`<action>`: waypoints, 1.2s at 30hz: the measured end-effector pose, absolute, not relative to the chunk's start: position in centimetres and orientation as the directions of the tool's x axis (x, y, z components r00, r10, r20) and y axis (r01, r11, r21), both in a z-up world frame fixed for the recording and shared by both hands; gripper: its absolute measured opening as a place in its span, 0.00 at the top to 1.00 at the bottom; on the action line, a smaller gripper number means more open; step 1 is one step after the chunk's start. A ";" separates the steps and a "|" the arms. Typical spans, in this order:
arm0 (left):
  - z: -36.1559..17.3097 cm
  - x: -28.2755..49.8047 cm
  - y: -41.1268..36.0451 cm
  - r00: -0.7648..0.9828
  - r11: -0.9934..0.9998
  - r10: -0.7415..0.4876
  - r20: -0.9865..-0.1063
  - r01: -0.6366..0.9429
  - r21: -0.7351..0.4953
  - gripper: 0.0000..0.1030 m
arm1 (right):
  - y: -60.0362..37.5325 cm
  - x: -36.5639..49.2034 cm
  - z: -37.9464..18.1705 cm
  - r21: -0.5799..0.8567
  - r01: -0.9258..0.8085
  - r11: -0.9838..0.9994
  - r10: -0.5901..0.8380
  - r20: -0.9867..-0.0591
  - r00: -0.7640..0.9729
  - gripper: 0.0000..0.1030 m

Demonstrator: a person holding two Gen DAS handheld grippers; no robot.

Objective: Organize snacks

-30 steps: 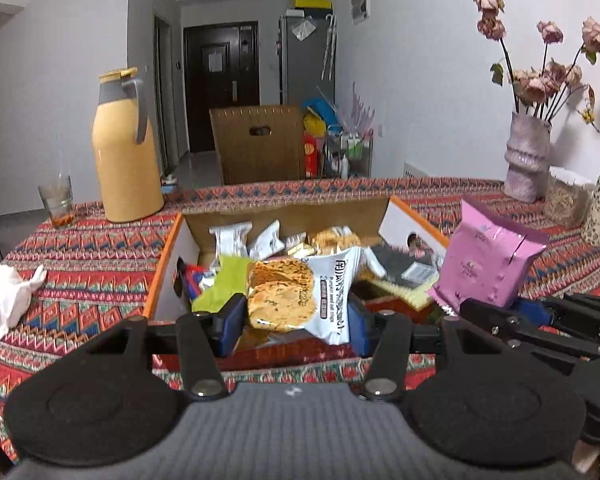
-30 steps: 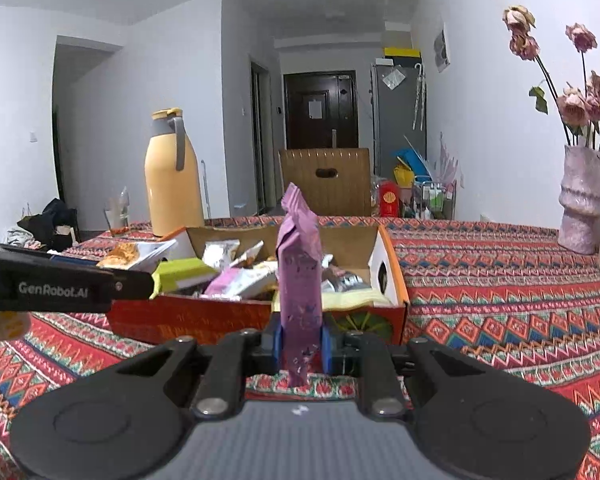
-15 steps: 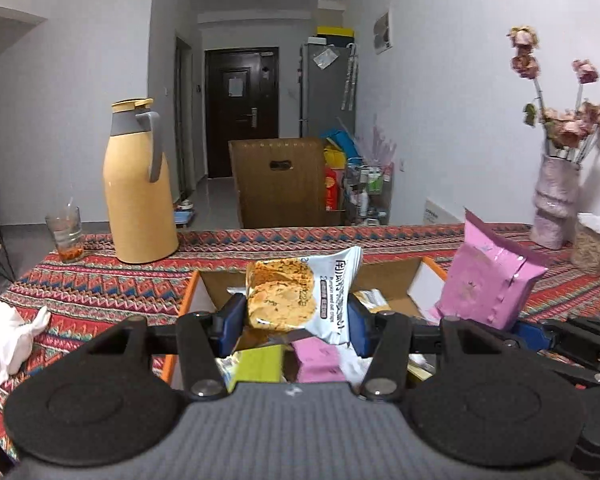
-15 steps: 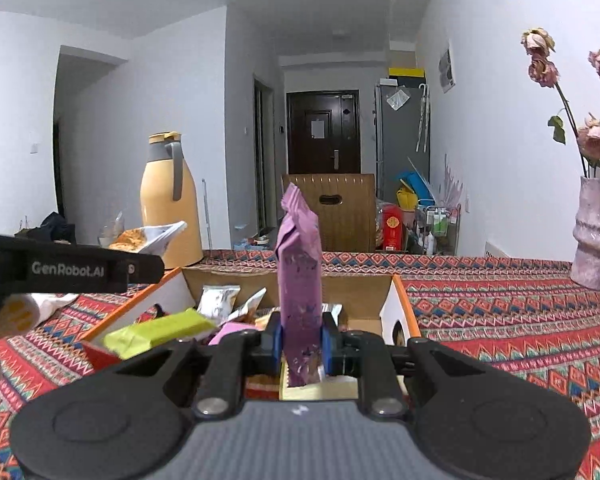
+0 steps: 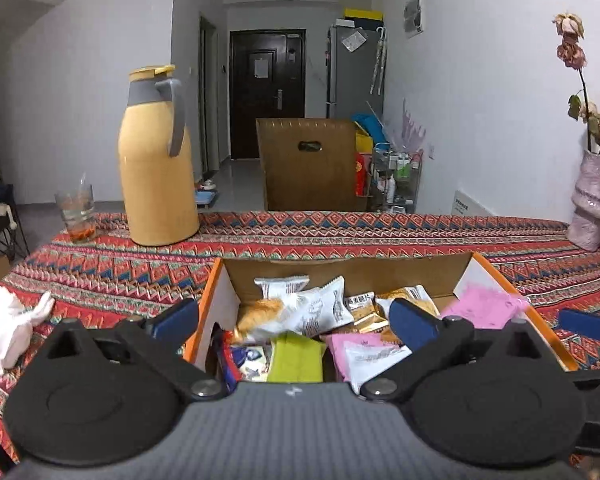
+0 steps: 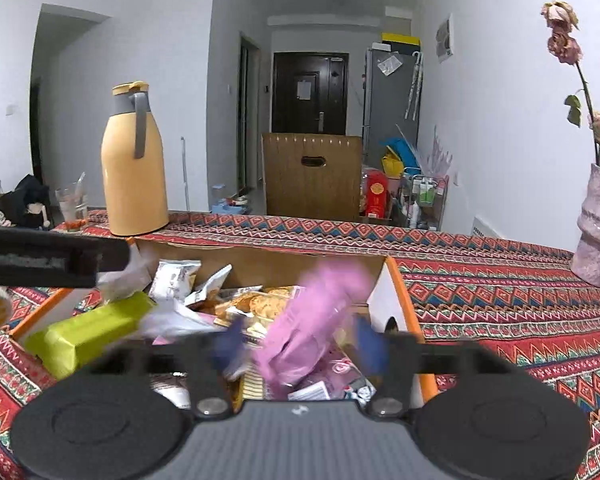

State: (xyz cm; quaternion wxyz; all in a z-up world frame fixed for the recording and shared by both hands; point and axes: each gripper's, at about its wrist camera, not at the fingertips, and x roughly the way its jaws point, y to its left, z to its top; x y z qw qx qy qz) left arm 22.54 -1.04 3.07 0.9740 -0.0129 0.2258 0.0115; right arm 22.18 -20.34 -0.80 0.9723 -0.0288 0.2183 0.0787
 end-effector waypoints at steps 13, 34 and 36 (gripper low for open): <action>3.4 14.2 1.5 0.924 0.999 -0.031 -0.381 0.022 -0.027 0.00 | -21.5 16.1 -0.1 0.011 -0.181 0.983 0.170 -0.403 0.899 0.00; -0.6 4.5 2.2 0.881 0.996 -0.093 -0.465 0.084 -0.040 0.00 | -23.5 4.9 -2.4 0.041 -0.181 0.983 0.180 -0.462 0.869 0.00; -0.8 4.1 2.3 0.877 0.995 -0.100 -0.470 0.087 -0.050 0.00 | -23.6 4.6 -2.7 0.051 -0.178 0.983 0.181 -0.469 0.864 0.00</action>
